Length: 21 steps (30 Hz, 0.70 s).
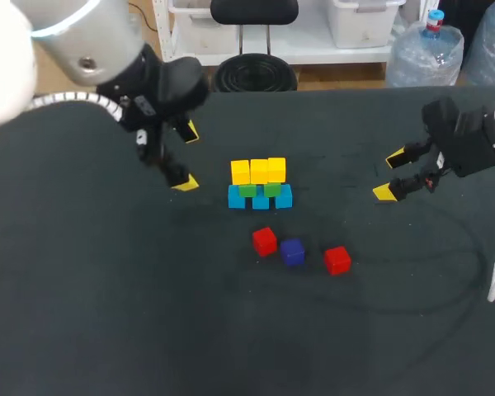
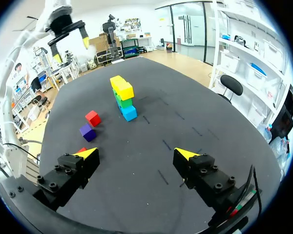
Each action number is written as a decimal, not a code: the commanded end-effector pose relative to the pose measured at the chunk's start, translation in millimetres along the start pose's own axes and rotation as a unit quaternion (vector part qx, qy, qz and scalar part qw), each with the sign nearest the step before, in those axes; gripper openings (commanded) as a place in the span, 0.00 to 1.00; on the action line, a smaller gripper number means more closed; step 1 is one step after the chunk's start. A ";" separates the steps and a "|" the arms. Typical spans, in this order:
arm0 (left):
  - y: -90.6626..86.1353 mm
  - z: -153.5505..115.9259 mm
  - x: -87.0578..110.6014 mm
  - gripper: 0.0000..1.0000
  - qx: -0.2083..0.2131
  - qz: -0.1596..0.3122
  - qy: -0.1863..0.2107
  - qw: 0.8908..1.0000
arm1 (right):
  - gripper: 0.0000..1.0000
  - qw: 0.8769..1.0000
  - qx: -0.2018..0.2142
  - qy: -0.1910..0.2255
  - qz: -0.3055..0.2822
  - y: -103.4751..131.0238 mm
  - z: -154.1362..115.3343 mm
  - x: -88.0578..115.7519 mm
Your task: Place the blue cubes, place green cubes on the blue cubes, place the yellow cubes on the green cubes, then place the red cubes on the yellow cubes, and place purple cube on the red cubes.
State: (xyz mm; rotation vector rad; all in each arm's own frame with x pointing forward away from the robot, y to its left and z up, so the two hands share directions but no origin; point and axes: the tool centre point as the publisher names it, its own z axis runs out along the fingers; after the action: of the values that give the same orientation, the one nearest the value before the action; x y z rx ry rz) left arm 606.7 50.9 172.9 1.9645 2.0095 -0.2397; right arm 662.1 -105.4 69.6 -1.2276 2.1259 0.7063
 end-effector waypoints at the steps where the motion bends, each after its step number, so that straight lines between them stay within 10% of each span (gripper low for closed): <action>1: -28.5 -17.0 2.3 1.00 -0.056 -0.004 0.012 0.998 | 1.00 1.000 -0.001 -0.001 -0.001 -0.6 0.9 0.3; 21: -42.6 -36.9 13.6 1.00 -0.075 -0.045 -0.039 0.995 | 1.00 1.000 -0.001 -0.001 -0.001 -0.6 0.9 0.3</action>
State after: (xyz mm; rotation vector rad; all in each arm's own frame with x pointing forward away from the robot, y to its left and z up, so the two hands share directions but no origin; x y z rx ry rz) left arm 565.4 69.5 199.0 1.7635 2.0255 -0.1697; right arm 662.1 -105.3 69.6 -1.2277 2.1258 0.7064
